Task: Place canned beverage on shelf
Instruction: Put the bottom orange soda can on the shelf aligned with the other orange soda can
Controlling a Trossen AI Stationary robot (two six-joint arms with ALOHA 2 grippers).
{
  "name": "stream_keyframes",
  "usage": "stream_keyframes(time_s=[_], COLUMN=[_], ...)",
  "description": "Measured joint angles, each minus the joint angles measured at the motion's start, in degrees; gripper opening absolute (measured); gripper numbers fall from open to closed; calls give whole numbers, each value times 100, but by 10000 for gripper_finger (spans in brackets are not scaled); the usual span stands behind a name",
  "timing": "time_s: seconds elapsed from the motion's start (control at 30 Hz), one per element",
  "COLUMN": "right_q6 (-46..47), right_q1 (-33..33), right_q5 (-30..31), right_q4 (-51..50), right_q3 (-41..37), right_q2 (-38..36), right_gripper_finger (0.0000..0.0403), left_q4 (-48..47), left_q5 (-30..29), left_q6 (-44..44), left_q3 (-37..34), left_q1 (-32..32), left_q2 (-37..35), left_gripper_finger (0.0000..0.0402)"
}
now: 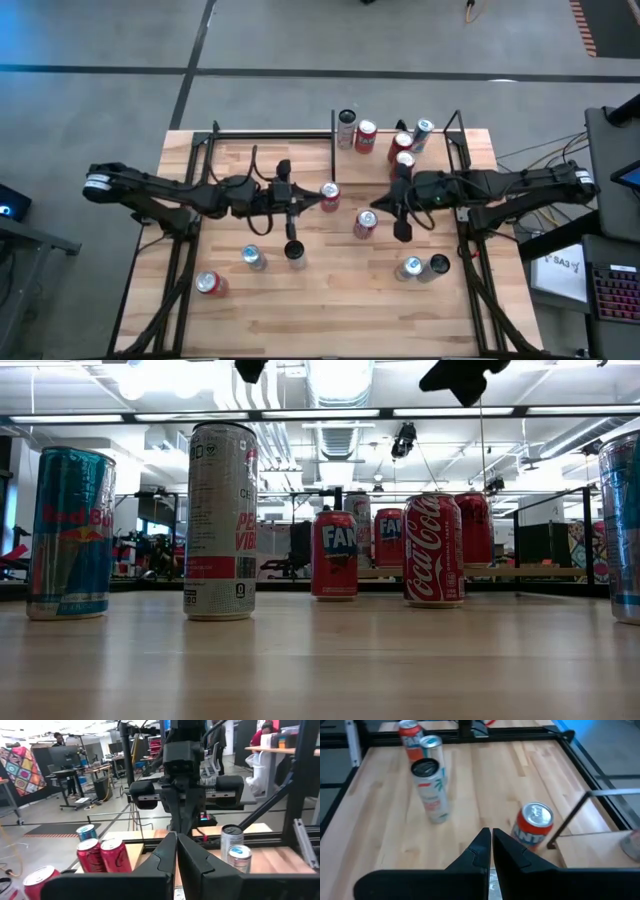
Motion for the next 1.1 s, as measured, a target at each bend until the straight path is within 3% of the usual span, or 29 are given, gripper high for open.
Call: stream_keyframes(time_s=[0.13,0.23,0.6,0.87,1.1], right_q6=[-156,-309,-832,-893,-893], right_q1=[123,124,122,120,120], right_q5=[2,2,1,0,0], right_q4=[99,114,68,56,81], right_q3=[0,0,-2,-2,-2], right_q2=[0,0,-7,-17,-17], right_gripper_finger=[9,9,9,9,9], left_q4=[-208,-865,-5103,-8477,-9528], left_q5=[0,2,-4,260,762], left_q6=[-152,-368,-1421,-3156,-4961], left_q3=[208,459,2107,3158,3539], left_q1=[-106,-160,-308,-620,-1212], left_q2=[-2,2,4,4,4], left_gripper_finger=[0,0,0,0,0])
